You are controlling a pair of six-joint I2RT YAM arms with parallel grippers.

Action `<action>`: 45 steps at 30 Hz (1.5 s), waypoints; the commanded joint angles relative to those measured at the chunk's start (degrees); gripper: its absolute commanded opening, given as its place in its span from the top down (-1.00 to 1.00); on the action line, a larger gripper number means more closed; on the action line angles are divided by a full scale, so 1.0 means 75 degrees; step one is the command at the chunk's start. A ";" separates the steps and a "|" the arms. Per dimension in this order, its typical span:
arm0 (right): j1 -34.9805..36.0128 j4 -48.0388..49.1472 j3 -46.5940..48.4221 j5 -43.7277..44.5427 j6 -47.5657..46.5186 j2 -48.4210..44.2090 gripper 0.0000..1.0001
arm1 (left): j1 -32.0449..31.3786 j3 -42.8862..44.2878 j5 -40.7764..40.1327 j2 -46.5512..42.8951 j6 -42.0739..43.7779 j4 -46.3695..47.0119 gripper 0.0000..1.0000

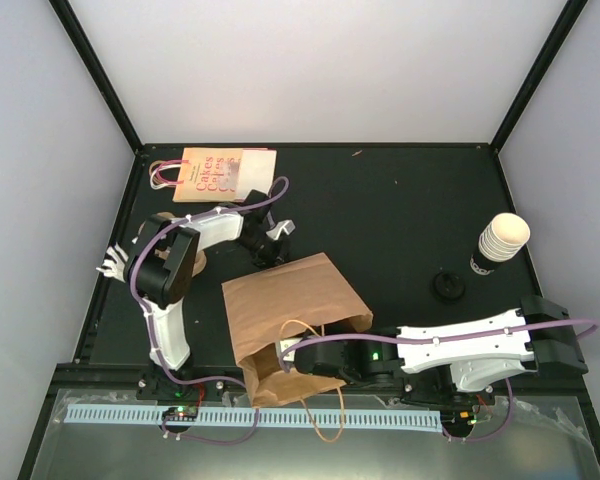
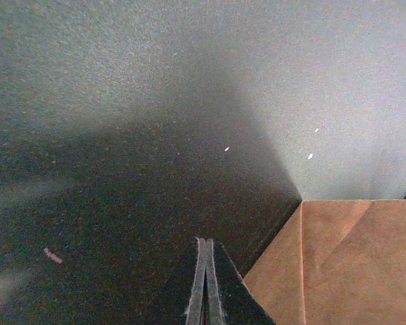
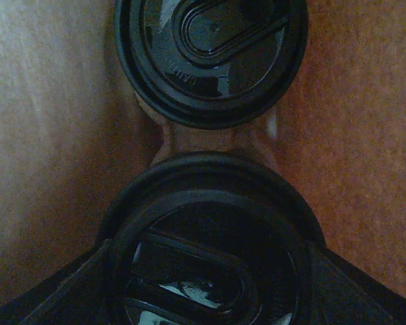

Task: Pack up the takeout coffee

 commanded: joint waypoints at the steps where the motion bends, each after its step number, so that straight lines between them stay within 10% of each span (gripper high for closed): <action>1: -0.0052 0.0453 -0.0072 0.0322 -0.0272 0.0039 0.03 | -0.0096 0.0174 0.0623 0.0284 0.0246 0.0158 0.97; 45: -0.1072 0.0439 -0.0080 -0.0673 -0.0603 0.0382 0.04 | -0.0242 0.0427 0.1581 0.0770 0.0682 -0.0018 0.97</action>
